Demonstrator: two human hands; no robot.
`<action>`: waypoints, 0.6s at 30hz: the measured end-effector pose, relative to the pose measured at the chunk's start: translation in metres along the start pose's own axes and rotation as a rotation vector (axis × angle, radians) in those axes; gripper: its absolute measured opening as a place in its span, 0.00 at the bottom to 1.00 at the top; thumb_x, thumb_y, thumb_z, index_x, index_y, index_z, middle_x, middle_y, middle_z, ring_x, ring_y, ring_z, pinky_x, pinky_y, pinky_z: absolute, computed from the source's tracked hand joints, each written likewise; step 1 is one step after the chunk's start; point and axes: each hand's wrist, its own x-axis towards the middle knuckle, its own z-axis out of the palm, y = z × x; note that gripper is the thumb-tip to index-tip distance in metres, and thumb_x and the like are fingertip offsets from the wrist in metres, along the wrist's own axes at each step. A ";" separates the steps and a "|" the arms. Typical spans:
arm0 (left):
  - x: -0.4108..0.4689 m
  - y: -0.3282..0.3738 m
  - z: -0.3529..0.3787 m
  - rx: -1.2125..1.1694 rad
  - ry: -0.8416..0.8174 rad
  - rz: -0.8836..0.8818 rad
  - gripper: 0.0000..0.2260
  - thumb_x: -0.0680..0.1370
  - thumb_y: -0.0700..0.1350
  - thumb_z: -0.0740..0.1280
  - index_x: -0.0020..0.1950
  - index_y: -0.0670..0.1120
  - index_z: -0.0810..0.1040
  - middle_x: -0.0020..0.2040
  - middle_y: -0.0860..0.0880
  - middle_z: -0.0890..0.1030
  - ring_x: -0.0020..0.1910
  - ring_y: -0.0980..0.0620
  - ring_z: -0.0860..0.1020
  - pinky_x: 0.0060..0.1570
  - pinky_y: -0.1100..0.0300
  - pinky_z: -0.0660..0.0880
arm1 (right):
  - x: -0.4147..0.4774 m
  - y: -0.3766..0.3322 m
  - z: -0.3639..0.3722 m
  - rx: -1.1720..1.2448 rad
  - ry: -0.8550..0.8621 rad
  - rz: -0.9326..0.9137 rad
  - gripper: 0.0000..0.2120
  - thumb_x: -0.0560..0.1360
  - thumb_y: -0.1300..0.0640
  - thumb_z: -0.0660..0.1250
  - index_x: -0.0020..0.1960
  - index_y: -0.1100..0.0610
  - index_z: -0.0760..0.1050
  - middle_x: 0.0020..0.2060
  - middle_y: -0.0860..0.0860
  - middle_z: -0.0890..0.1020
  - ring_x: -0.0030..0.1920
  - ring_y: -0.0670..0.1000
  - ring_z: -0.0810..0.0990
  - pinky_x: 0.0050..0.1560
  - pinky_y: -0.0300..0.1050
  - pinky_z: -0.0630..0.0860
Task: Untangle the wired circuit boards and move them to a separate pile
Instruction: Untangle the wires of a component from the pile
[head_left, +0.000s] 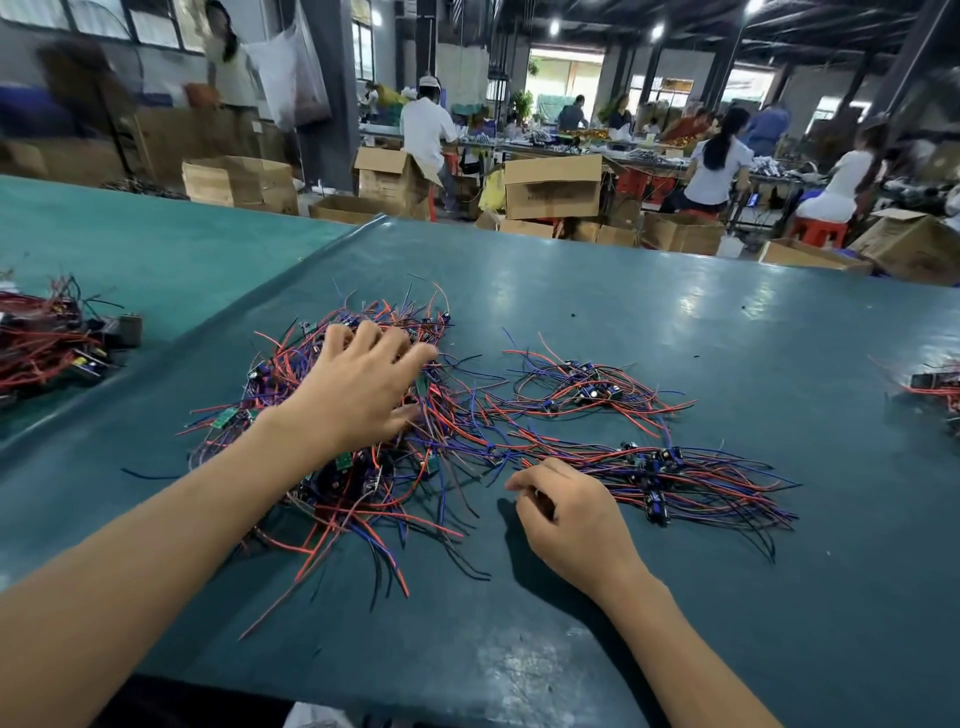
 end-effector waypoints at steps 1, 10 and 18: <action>-0.001 0.004 0.002 0.006 0.010 0.037 0.29 0.75 0.59 0.69 0.75 0.57 0.64 0.68 0.48 0.71 0.64 0.43 0.70 0.62 0.43 0.66 | 0.000 0.000 0.000 0.003 -0.009 -0.002 0.08 0.75 0.62 0.67 0.50 0.56 0.83 0.45 0.49 0.83 0.46 0.51 0.81 0.48 0.50 0.78; 0.018 0.004 -0.017 0.056 0.151 0.226 0.06 0.67 0.40 0.73 0.42 0.48 0.84 0.48 0.46 0.76 0.53 0.41 0.73 0.50 0.47 0.69 | 0.000 0.001 0.002 0.032 0.024 0.009 0.07 0.75 0.63 0.68 0.49 0.56 0.84 0.43 0.49 0.83 0.43 0.52 0.81 0.44 0.50 0.78; 0.044 -0.018 -0.072 -0.292 0.026 0.098 0.14 0.70 0.58 0.77 0.50 0.51 0.88 0.48 0.46 0.73 0.52 0.42 0.73 0.51 0.50 0.73 | 0.000 0.003 0.003 0.036 0.039 0.023 0.08 0.75 0.63 0.67 0.48 0.54 0.83 0.41 0.46 0.81 0.36 0.47 0.76 0.41 0.44 0.75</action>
